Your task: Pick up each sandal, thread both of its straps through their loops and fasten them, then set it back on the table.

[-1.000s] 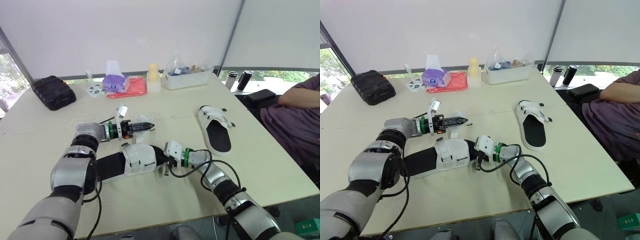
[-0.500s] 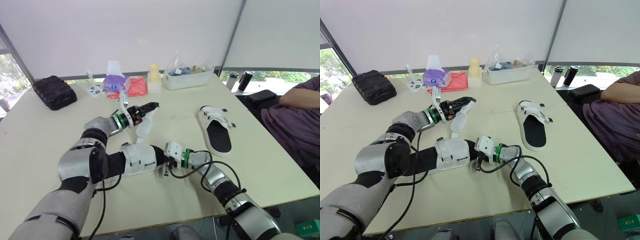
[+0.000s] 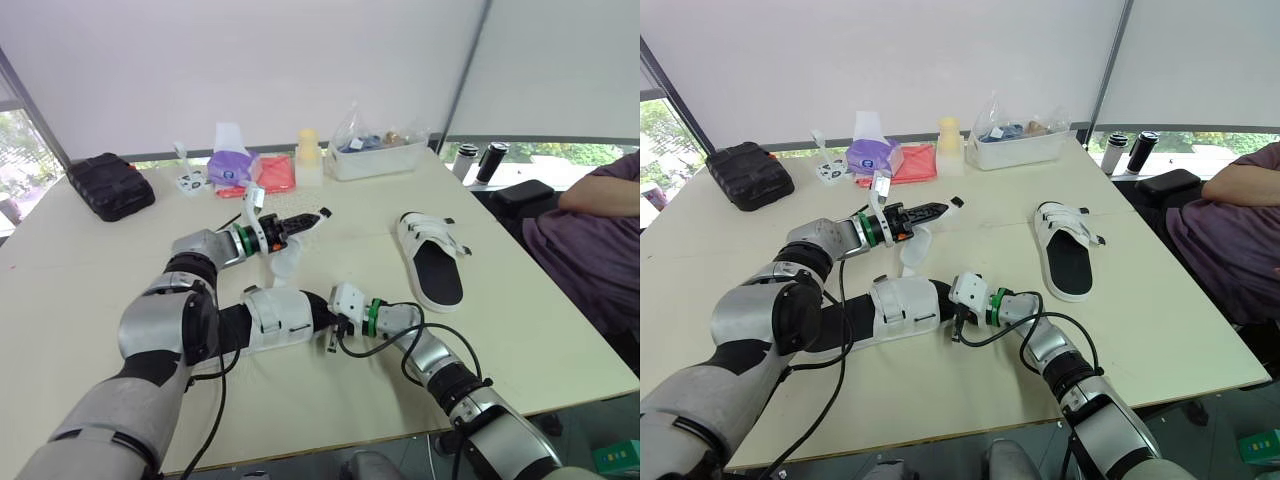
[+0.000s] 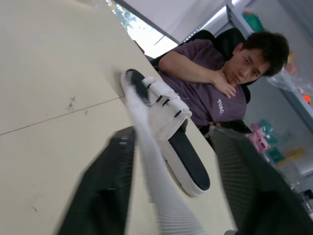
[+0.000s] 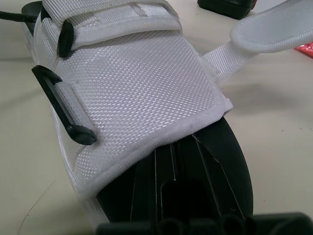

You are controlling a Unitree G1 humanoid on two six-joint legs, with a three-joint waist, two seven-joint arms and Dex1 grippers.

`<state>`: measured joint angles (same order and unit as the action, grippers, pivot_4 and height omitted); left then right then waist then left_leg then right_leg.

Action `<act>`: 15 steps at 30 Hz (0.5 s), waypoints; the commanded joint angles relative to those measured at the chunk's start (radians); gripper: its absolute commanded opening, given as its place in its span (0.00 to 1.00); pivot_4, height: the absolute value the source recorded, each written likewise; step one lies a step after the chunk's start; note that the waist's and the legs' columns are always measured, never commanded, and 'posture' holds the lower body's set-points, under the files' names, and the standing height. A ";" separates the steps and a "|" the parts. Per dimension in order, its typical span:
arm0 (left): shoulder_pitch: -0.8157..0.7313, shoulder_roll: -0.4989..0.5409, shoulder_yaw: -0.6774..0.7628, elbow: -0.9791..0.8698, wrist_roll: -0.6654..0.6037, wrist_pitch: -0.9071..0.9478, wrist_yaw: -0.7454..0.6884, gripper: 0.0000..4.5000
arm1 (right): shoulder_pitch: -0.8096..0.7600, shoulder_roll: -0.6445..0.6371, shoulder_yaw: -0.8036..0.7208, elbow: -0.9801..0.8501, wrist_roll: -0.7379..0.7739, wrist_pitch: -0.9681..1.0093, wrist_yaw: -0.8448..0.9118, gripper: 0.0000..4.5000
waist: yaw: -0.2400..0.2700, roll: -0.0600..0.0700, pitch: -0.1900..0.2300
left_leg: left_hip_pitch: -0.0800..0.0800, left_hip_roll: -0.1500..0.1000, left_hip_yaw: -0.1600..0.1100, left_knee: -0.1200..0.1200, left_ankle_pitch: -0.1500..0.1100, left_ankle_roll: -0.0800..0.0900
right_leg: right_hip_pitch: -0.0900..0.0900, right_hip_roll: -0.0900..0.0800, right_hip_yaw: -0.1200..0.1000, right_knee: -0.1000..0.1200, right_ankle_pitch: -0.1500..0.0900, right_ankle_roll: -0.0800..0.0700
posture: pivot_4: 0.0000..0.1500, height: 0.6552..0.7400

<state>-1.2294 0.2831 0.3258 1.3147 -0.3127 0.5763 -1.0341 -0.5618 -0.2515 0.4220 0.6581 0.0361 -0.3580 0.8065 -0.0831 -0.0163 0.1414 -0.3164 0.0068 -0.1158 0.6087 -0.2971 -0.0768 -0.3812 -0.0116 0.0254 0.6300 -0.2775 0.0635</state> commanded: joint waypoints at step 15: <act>0.033 0.093 -0.130 -0.337 0.087 -0.332 -0.193 0.01 | 0.108 -0.049 0.064 0.209 -0.153 0.107 -0.044 0.00 | 0.003 0.003 0.001 | 0.000 0.001 -0.001 -0.001 0.000 0.000 | 0.002 -0.002 0.000 0.000 0.000 0.000 | 1.00 1.00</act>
<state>-1.2139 0.3814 0.2164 1.0891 -0.2325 0.3323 -1.2158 -0.5558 -0.2517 0.4229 0.6581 0.0339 -0.3634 0.7961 -0.0802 -0.0137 0.1428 -0.3159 0.0088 -0.1177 0.6072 -0.2973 -0.0771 -0.3775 -0.0150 0.0262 0.6296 -0.2778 0.0631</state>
